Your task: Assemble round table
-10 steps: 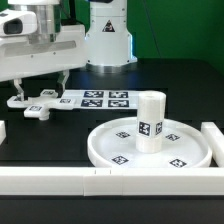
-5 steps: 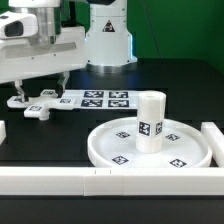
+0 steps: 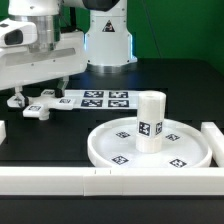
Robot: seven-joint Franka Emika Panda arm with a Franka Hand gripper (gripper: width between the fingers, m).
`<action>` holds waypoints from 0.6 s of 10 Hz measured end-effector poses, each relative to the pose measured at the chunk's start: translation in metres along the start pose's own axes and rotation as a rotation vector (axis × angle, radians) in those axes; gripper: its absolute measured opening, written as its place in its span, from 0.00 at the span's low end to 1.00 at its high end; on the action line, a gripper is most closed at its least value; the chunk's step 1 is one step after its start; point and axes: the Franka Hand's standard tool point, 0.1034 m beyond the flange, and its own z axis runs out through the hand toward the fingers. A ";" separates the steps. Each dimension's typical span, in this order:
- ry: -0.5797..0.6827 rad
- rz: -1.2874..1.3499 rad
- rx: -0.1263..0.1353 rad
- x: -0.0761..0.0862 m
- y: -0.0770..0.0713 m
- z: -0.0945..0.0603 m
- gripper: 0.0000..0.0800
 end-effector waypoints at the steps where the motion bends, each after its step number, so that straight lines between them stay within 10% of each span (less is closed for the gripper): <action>1: 0.000 0.000 -0.001 0.001 0.001 0.001 0.81; 6: -0.002 0.001 0.000 0.001 0.002 0.002 0.81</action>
Offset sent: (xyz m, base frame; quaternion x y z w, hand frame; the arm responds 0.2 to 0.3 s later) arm 0.0055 0.0014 -0.0015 0.0051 0.0008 -0.0039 1.0000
